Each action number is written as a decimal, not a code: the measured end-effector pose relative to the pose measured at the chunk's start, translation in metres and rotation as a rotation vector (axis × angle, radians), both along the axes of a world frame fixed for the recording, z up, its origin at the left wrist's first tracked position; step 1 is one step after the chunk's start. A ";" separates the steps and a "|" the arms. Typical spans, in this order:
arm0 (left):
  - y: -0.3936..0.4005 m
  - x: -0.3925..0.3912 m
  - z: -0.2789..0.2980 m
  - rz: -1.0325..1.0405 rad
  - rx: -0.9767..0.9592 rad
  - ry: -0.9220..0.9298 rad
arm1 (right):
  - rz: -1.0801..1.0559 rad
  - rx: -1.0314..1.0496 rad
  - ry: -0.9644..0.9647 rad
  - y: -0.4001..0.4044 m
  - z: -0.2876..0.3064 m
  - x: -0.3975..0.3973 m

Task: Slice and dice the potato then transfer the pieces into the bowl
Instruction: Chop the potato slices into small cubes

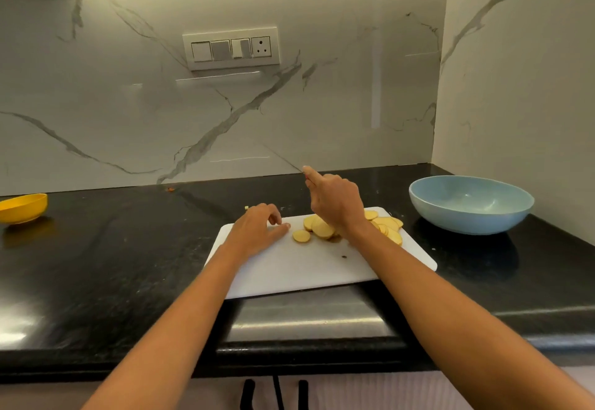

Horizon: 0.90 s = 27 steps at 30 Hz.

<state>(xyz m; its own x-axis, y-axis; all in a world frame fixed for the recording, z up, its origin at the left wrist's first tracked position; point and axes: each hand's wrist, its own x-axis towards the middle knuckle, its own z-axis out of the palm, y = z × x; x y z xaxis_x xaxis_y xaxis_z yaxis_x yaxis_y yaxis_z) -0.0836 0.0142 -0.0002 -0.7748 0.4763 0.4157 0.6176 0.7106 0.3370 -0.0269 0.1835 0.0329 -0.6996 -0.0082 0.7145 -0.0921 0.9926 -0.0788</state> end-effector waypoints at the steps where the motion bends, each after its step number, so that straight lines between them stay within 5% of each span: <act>1: 0.000 -0.003 0.002 -0.008 0.054 -0.054 | 0.001 -0.014 0.023 0.002 0.001 -0.001; 8: -0.046 0.008 0.032 -0.049 0.296 -0.335 | 0.052 -0.124 0.126 0.006 0.002 -0.002; 12: -0.053 0.015 0.033 -0.051 0.152 -0.484 | 0.067 -0.158 0.137 0.006 0.003 0.001; 22: -0.025 0.002 0.013 0.020 0.192 -0.093 | 0.070 -0.175 0.124 0.005 0.002 0.002; 27: -0.012 0.005 0.010 -0.097 0.063 -0.133 | 0.050 -0.157 0.096 0.006 0.003 0.002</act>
<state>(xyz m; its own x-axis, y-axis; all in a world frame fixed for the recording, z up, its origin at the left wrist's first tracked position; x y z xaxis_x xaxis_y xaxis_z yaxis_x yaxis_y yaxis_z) -0.0783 0.0018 0.0102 -0.7769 0.5276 0.3435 0.6289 0.6252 0.4621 -0.0246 0.1896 0.0362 -0.6300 0.0753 0.7729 -0.1555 0.9629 -0.2205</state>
